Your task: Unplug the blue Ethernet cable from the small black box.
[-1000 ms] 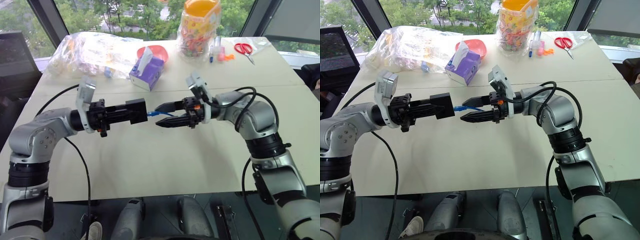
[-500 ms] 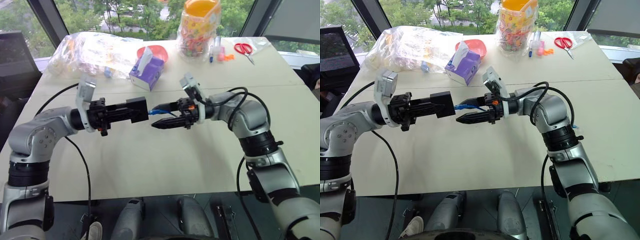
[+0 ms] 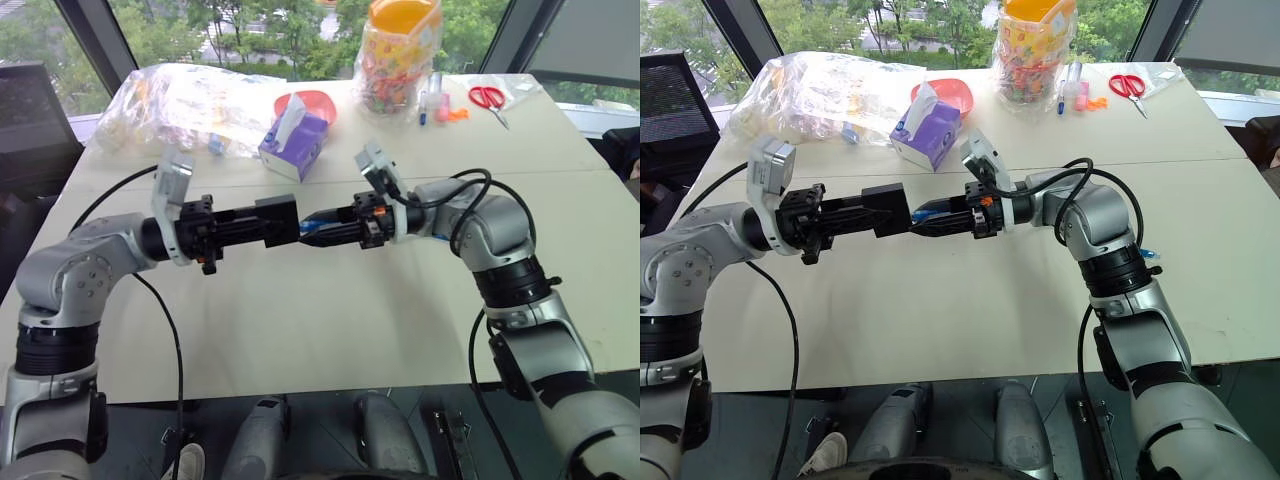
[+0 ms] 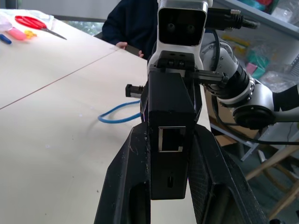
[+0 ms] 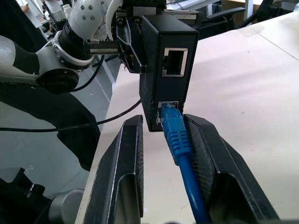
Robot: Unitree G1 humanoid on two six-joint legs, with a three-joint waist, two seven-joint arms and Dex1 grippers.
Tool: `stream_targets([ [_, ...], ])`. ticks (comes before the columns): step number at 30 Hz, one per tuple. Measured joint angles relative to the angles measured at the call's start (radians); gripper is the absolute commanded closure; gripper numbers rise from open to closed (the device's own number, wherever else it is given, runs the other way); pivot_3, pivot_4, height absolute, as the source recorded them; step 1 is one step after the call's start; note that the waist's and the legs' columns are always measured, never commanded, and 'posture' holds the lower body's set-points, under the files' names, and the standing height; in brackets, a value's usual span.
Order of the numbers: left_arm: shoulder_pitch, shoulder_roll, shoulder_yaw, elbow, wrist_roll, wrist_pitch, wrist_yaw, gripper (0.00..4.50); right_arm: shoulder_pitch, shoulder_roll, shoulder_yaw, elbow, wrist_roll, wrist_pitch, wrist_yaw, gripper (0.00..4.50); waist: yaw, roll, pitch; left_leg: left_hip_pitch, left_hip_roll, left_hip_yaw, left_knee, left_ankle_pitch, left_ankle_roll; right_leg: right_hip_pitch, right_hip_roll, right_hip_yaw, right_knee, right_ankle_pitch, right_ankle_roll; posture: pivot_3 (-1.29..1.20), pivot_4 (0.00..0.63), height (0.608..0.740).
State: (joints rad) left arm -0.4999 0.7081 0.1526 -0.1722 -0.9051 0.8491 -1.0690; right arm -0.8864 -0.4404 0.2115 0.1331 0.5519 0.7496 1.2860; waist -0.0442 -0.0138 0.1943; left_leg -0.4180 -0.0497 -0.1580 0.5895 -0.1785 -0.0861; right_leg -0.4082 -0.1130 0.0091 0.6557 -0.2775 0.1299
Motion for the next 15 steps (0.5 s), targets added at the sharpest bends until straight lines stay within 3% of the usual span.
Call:
stream_targets([
  [13,0.014,0.010,-0.002,-0.008,0.002,-0.003,-0.012,4.03,-0.001,-0.013,0.000,0.000,0.001,0.030,0.037,3.12,0.000,0.000,0.000,0.000,0.000,0.000,0.000,0.000,0.000,0.000,0.000,0.000,0.000,0.000,0.000,0.00,0.150,0.726],
  [15,0.014,0.010,-0.002,-0.008,0.002,-0.004,-0.012,4.03,-0.001,-0.014,0.000,0.000,0.001,0.030,0.037,3.66,-0.001,0.000,0.000,0.000,0.000,0.000,0.000,0.000,0.000,0.000,0.000,0.000,0.000,0.000,0.000,0.00,0.150,0.726],
])
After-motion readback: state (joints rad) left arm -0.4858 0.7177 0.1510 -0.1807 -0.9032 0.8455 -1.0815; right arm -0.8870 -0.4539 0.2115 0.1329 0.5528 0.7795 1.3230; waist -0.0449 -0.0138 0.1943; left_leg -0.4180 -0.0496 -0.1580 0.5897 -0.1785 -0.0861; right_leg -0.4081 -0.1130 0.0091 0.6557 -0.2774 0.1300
